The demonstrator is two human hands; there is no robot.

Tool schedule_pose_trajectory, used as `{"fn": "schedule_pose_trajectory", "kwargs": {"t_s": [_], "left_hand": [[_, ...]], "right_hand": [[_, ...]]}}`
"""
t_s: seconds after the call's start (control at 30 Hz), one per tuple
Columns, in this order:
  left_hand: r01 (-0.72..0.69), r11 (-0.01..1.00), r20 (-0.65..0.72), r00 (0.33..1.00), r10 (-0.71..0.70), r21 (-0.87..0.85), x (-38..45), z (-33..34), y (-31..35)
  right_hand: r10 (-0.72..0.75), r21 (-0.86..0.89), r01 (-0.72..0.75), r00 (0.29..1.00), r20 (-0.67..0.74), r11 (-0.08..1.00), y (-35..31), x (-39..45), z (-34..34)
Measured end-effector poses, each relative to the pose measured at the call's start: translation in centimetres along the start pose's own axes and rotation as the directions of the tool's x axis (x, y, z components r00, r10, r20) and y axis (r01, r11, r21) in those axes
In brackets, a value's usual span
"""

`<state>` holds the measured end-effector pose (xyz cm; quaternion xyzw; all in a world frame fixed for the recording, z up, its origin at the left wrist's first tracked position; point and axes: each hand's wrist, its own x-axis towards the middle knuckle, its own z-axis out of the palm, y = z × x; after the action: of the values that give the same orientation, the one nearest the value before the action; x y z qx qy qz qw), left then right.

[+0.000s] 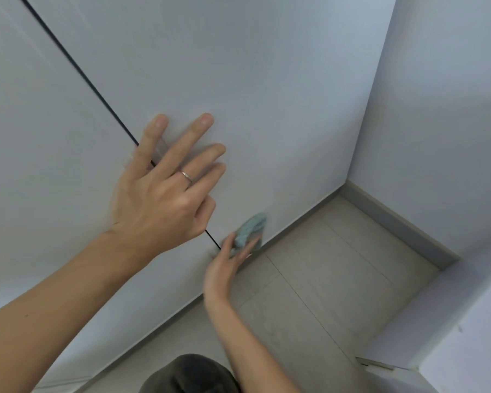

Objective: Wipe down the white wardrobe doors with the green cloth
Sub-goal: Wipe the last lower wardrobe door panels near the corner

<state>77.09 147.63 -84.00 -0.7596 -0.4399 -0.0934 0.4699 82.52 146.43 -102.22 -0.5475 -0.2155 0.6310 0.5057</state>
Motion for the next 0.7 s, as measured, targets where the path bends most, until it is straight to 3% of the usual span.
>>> {"fn": "schedule_pose_trajectory", "kwargs": {"t_s": [0.13,0.27,0.47,0.7], "left_hand": [[0.023,1.000,-0.010,1.000,-0.023,-0.003,0.1,0.0,0.0],[0.019,1.000,-0.018,1.000,-0.019,-0.003,0.2,0.1,0.3],[0.020,0.999,-0.010,1.000,-0.021,-0.029,0.2,0.3,0.3],[0.015,1.000,0.014,1.000,-0.015,-0.011,0.2,0.2,0.2]], "right_hand": [[-0.102,0.103,0.096,0.993,0.055,0.990,1.1,-0.2,0.2],[-0.197,0.187,0.221,0.971,-0.138,0.957,-2.0,11.7,-2.7],[-0.134,0.193,0.178,0.966,-0.223,0.965,-6.3,24.9,-6.5],[-0.173,0.184,0.206,0.968,-0.183,0.961,-5.5,22.9,-5.9]]}}
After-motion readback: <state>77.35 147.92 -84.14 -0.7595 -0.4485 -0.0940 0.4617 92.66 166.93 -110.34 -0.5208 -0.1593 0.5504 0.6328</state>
